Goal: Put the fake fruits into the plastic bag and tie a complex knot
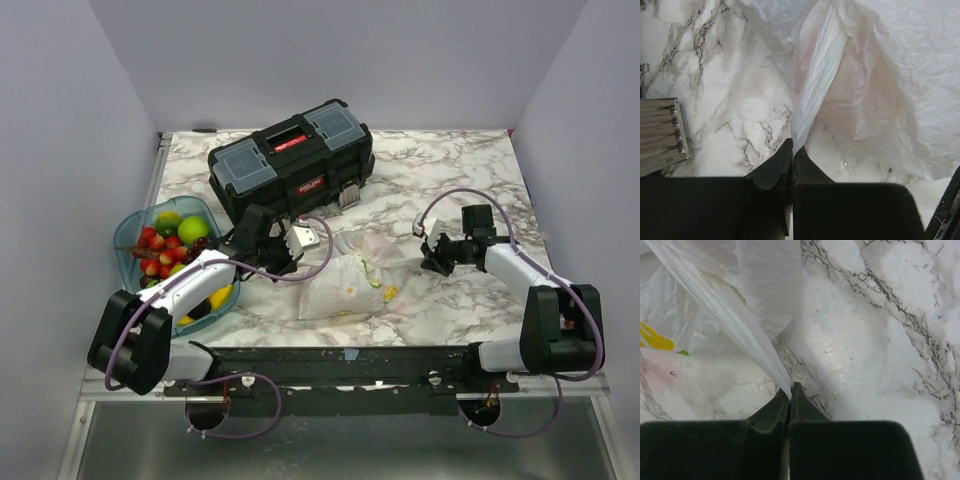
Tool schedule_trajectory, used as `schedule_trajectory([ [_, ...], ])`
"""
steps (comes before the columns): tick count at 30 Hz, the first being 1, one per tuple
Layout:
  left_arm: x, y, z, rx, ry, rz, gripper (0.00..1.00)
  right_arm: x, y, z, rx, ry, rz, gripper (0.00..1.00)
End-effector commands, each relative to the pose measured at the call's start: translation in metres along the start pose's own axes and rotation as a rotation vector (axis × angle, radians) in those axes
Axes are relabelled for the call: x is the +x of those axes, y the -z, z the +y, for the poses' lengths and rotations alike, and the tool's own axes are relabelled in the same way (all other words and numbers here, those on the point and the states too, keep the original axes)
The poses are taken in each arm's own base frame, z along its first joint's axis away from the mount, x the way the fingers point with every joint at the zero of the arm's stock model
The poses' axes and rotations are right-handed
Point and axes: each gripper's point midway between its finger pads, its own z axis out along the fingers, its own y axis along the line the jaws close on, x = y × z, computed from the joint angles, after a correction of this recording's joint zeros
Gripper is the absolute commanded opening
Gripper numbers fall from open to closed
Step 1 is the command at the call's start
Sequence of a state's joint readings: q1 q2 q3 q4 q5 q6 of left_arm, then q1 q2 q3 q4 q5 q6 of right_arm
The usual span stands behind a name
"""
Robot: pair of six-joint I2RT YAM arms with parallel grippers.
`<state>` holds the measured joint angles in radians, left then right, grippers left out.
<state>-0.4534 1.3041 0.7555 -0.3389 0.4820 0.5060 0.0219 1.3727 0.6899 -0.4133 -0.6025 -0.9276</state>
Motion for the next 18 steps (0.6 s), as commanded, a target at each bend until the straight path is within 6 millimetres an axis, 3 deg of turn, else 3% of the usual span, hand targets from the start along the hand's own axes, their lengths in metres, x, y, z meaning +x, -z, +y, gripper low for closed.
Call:
schedule_trajectory([
  [1,0.039,-0.002,0.011,-0.083,-0.007,0.183,0.00,0.042,0.019,-0.050,0.216,-0.034,0.202,0.01],
  [7,0.009,-0.025,0.016,-0.102,-0.026,0.165,0.00,0.032,0.014,-0.101,0.291,-0.078,0.195,0.01],
  [12,-0.009,-0.013,0.024,-0.140,-0.011,0.110,0.00,0.026,0.033,-0.145,0.371,-0.111,0.169,0.01],
  [14,-0.009,-0.006,0.024,-0.148,-0.005,0.095,0.00,0.021,0.038,-0.145,0.351,-0.113,0.155,0.01],
  [18,-0.017,-0.002,0.014,-0.109,0.028,0.067,0.00,0.007,0.033,-0.109,0.202,-0.139,0.086,0.01],
])
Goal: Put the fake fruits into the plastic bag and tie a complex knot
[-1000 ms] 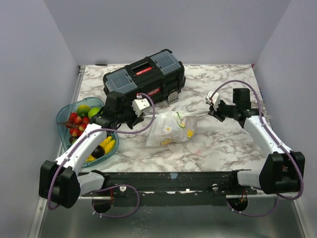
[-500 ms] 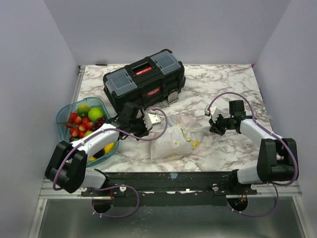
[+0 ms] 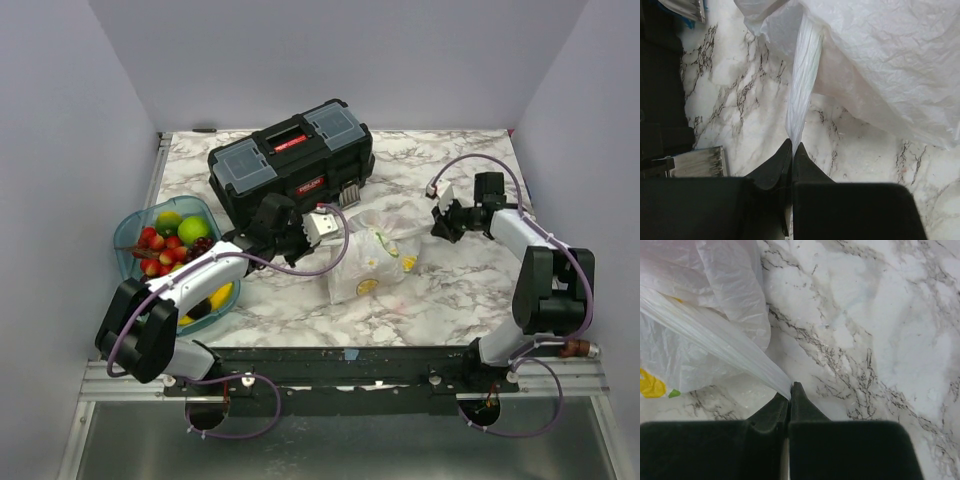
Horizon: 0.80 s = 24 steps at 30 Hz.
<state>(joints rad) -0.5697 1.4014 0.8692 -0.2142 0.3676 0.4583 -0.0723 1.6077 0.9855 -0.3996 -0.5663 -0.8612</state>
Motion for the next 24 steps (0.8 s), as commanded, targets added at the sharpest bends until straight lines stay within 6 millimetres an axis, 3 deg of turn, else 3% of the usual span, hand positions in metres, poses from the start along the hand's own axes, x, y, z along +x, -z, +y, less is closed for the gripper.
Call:
schedule_trajectory([
  [1,0.032,0.024,-0.003,-0.028,0.114,0.125,0.00,0.024,0.024,-0.006,0.039,-0.046,0.084,0.01],
  [3,0.019,0.028,-0.002,-0.032,0.129,0.099,0.00,0.015,0.027,0.007,0.017,-0.057,0.060,0.01],
  [5,-0.001,0.036,0.000,-0.027,0.150,0.060,0.00,-0.008,0.038,0.008,0.025,-0.084,-0.002,0.01],
  [11,-0.088,0.087,0.014,-0.011,0.180,-0.124,0.00,-0.100,0.093,-0.037,0.166,-0.119,-0.196,0.01],
  [14,-0.113,0.111,0.029,-0.077,0.135,-0.214,0.00,-0.137,0.117,-0.049,0.196,-0.118,-0.287,0.01],
  [18,-0.104,0.109,0.035,-0.101,0.073,-0.165,0.00,-0.156,0.122,-0.050,0.158,-0.135,-0.338,0.01],
  [24,-0.080,0.081,0.032,-0.079,0.080,-0.120,0.00,-0.132,0.093,-0.050,0.114,-0.175,-0.294,0.01],
])
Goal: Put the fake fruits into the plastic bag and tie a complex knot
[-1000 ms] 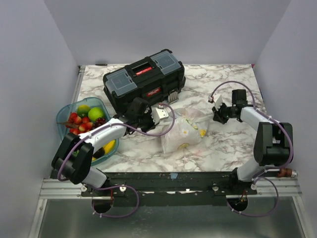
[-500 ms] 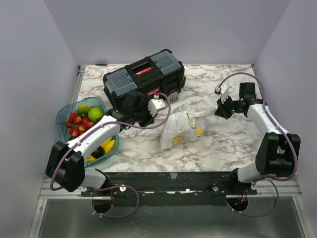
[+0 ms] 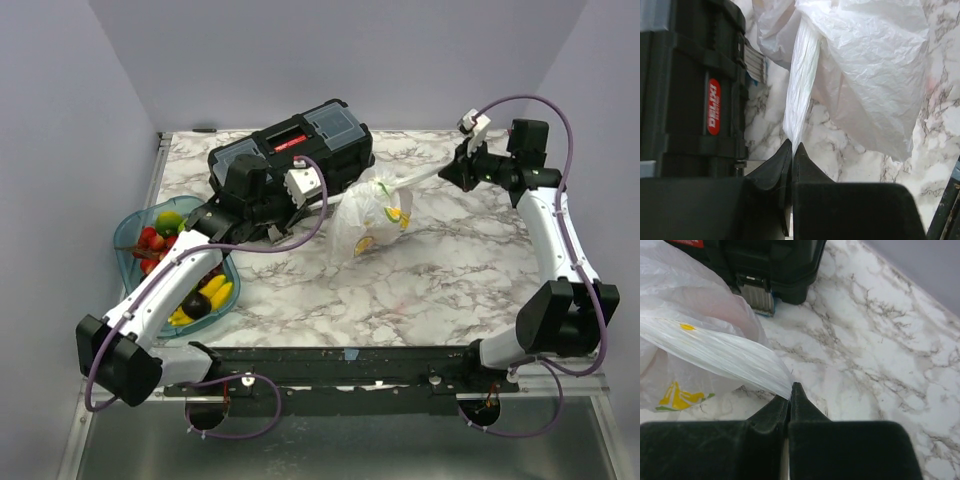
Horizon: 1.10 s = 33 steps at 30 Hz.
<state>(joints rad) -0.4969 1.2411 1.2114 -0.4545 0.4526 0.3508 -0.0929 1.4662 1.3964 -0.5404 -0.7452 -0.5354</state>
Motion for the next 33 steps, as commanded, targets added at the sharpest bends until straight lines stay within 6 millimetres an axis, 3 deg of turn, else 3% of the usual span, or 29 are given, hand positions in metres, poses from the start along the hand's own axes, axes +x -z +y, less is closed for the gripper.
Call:
schedule_trajectory([
  [1,0.051,-0.015,-0.004,0.013,0.025,0.130,0.00,0.046,-0.012,-0.017,0.033,-0.094,0.079,0.01],
  [7,0.087,-0.034,-0.018,0.063,0.022,0.207,0.00,0.079,-0.025,-0.012,0.015,-0.140,0.126,0.01],
  [15,0.124,-0.045,-0.044,0.142,0.022,0.283,0.00,0.116,-0.019,0.021,-0.078,-0.162,0.213,0.01],
  [21,0.123,-0.039,-0.056,0.188,0.040,0.309,0.04,0.130,0.002,0.060,-0.208,-0.159,0.273,0.09],
  [23,0.119,-0.034,-0.058,0.193,0.042,0.310,0.13,0.136,0.012,0.077,-0.263,-0.159,0.306,0.20],
  [26,0.107,-0.024,-0.064,0.220,0.053,0.300,0.42,0.139,0.026,0.094,-0.309,-0.148,0.328,0.51],
  [28,0.097,-0.017,-0.068,0.241,0.063,0.282,0.61,0.135,0.032,0.100,-0.318,-0.140,0.323,0.61],
  [29,0.091,-0.014,-0.070,0.247,0.070,0.268,0.72,0.129,0.035,0.102,-0.316,-0.140,0.312,0.65],
  [30,0.084,-0.010,-0.072,0.256,0.071,0.254,0.94,0.123,0.037,0.103,-0.315,-0.144,0.298,0.69],
  [33,0.059,0.003,-0.071,0.269,0.059,0.218,0.98,0.096,0.043,0.102,-0.290,-0.159,0.243,0.82],
])
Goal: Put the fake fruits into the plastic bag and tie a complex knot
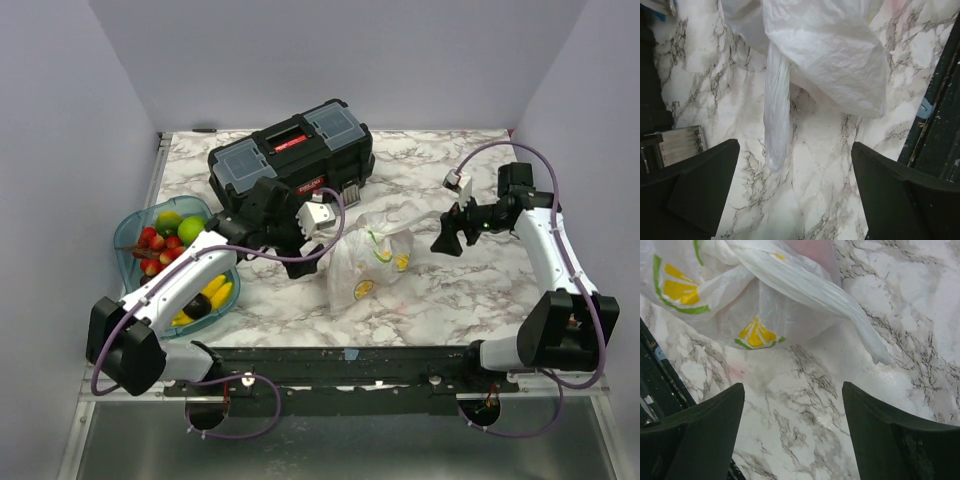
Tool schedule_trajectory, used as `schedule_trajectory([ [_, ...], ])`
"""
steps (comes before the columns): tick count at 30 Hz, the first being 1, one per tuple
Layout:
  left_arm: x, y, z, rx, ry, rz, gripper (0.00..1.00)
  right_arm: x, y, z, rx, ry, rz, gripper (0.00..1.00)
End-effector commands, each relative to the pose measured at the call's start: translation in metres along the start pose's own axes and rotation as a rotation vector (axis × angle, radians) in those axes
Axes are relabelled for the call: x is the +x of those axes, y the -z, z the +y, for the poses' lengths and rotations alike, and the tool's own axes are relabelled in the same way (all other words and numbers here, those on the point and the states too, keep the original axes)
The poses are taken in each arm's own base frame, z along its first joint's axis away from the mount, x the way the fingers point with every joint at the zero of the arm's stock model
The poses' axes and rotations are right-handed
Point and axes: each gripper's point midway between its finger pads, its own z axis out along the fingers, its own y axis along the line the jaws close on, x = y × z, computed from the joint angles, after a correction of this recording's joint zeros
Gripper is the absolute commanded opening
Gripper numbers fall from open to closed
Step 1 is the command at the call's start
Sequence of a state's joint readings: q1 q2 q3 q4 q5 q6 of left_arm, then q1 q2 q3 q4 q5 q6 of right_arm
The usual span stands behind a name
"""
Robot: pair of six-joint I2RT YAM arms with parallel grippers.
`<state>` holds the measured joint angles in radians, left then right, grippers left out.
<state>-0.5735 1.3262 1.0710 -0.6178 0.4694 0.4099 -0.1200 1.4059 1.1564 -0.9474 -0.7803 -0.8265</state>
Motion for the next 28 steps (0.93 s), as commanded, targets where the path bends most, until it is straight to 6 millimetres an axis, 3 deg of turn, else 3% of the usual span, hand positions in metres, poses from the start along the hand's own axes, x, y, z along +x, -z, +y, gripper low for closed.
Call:
schedule_trajectory([
  [1,-0.044,0.043,-0.018,0.054,-0.036,-0.099,0.98,-0.032,0.023,0.023,-0.027,-0.014,-0.089,0.94],
  [2,-0.052,0.052,-0.018,0.052,-0.036,-0.110,0.98,-0.042,0.028,0.024,-0.022,-0.016,-0.116,1.00],
  [5,-0.077,0.081,-0.012,0.041,-0.007,-0.161,0.98,-0.081,0.045,0.026,-0.013,-0.046,-0.217,1.00],
  [8,-0.103,0.113,0.005,0.035,0.161,-0.240,0.98,-0.119,0.058,0.023,-0.013,-0.099,-0.315,1.00],
  [11,-0.119,0.136,0.024,0.089,0.372,-0.303,0.98,-0.145,0.062,0.004,0.022,-0.193,-0.383,1.00],
  [13,-0.124,0.153,0.049,0.001,0.445,-0.364,0.98,-0.151,0.062,-0.015,0.052,-0.251,-0.403,1.00],
  [15,-0.117,0.174,0.081,-0.137,0.535,-0.410,0.98,-0.153,0.065,-0.039,0.105,-0.314,-0.436,1.00],
  [19,-0.090,0.206,0.122,-0.315,0.661,-0.427,0.99,-0.142,0.065,-0.082,0.198,-0.398,-0.443,1.00],
  [23,-0.068,0.222,0.137,-0.377,0.727,-0.456,0.98,-0.133,0.062,-0.107,0.275,-0.465,-0.443,1.00],
  [28,-0.051,0.232,0.148,-0.445,0.759,-0.466,0.98,-0.134,0.059,-0.112,0.279,-0.515,-0.470,1.00],
])
